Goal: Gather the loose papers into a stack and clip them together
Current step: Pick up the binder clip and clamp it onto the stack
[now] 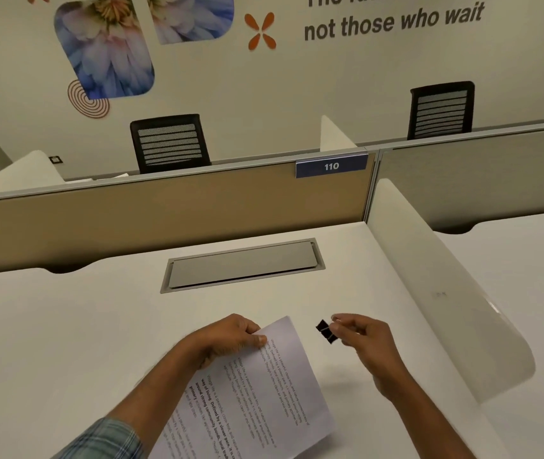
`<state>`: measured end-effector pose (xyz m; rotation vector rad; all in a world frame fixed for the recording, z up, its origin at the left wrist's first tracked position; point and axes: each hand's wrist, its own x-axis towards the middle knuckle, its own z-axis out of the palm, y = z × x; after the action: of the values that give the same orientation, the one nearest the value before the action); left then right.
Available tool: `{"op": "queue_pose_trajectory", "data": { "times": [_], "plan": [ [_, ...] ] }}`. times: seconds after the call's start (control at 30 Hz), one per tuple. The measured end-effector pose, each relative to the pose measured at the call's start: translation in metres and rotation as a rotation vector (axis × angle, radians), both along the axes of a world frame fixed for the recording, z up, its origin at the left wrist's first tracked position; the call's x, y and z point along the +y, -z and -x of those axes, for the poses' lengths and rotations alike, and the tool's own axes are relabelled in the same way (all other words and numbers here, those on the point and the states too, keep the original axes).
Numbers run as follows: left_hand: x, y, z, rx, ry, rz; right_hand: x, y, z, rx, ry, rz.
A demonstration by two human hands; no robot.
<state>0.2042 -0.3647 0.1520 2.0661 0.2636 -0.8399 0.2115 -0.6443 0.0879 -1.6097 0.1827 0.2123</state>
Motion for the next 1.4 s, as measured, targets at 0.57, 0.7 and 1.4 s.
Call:
{"op": "queue_pose_trajectory", "data": {
  "times": [0.57, 0.7, 1.4],
  "plan": [
    [0.022, -0.01, 0.022, -0.032, 0.023, -0.002, 0.081, -0.066, 0.006, -0.113, -0.247, -0.038],
    [0.026, -0.01, 0.026, -0.03, 0.032, -0.008, 0.088, -0.064, 0.01, -0.091, -0.263, -0.055],
    [0.037, -0.022, 0.036, -0.03, 0.089, 0.012, 0.117, -0.098, -0.003, -0.126, -0.367, -0.001]
  ]
}}
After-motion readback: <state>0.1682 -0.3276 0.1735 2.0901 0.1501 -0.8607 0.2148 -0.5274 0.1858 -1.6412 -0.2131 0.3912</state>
